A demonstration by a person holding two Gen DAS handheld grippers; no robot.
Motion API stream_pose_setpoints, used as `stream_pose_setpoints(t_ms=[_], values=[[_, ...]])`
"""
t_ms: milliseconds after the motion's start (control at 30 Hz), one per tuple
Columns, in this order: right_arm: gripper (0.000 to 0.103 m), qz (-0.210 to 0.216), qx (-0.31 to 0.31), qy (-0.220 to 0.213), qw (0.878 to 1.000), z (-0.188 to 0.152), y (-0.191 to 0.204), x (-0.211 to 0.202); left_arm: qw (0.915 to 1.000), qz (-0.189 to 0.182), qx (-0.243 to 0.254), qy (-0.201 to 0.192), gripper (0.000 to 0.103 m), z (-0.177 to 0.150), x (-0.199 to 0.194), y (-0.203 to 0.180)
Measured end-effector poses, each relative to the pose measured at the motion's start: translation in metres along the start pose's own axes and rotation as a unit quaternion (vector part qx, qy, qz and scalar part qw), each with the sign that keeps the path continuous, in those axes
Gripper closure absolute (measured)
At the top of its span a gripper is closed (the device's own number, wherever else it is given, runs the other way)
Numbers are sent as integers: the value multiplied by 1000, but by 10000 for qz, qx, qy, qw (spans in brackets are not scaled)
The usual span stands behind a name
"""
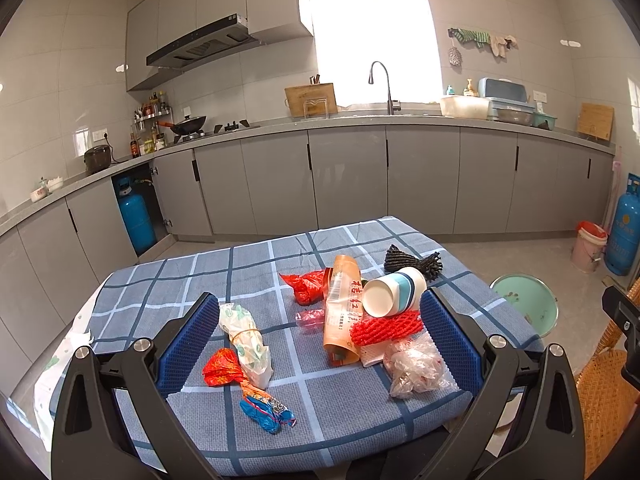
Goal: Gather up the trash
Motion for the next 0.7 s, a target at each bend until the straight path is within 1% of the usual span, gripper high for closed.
stream_pose_setpoints(t_ms=[700], values=[[5,-8,20,-7,10000,0,-1,1,10000,7,3,-9,4,0,-1,-1]])
Point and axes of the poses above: each gripper's, at about its wrist camera, not at the fingertips, and x roughly the way its jaws point, y to its left, z to its top, the point moved 2 cm from there along x, roughly the way its jaws point, and after that the axes turned 15 degrees about -z, right-handed, at the moved point
